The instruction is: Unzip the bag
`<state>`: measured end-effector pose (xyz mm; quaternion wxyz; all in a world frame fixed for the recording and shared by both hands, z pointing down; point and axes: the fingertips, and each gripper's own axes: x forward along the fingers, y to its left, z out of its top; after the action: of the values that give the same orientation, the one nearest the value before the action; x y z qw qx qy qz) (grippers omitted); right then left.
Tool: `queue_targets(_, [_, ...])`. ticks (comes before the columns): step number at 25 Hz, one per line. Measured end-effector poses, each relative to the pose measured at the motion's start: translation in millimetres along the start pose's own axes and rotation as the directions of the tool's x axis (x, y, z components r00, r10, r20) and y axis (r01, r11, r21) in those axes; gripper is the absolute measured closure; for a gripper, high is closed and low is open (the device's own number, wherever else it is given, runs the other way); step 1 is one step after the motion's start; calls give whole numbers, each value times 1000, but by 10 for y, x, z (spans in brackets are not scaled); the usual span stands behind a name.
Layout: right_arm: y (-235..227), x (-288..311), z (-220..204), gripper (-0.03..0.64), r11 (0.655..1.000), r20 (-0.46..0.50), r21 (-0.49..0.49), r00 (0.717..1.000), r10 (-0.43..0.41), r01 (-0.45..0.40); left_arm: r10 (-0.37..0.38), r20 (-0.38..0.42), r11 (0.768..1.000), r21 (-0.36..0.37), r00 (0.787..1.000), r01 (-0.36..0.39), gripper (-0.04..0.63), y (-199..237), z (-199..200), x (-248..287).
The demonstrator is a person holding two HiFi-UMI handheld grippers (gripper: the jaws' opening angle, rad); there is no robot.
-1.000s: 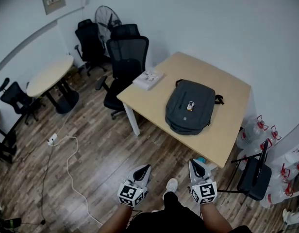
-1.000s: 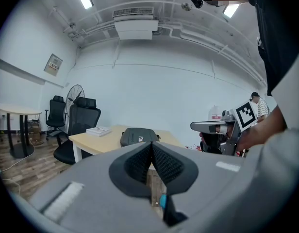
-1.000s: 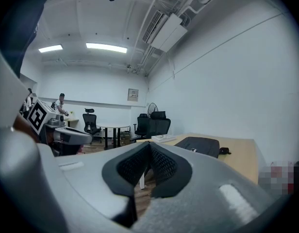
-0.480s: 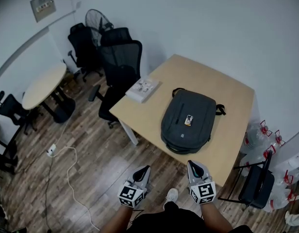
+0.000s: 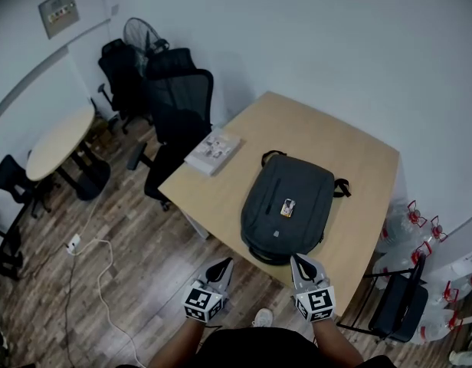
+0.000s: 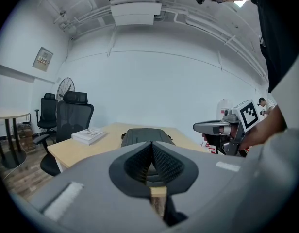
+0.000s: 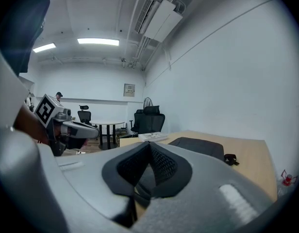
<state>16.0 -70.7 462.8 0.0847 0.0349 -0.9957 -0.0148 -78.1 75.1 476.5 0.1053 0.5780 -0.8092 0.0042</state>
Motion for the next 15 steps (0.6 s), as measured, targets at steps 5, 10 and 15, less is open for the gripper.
queue_targets(5, [-172,111,-93,614,1000,-20,10,1000,-9,9,9,-5,1000,-15,1000,-9,578,104,14,182])
queue_targets(10, [-290,241,-248,614,999,-58,30,997,-41,43,-27,-22,999,-19,999,27,578,216,-9,410])
queue_targets(15, [-418,414,-309,614,995,-93,20,992,-91,93,-123,-45,992,-2,991,123,578,348,-7,787])
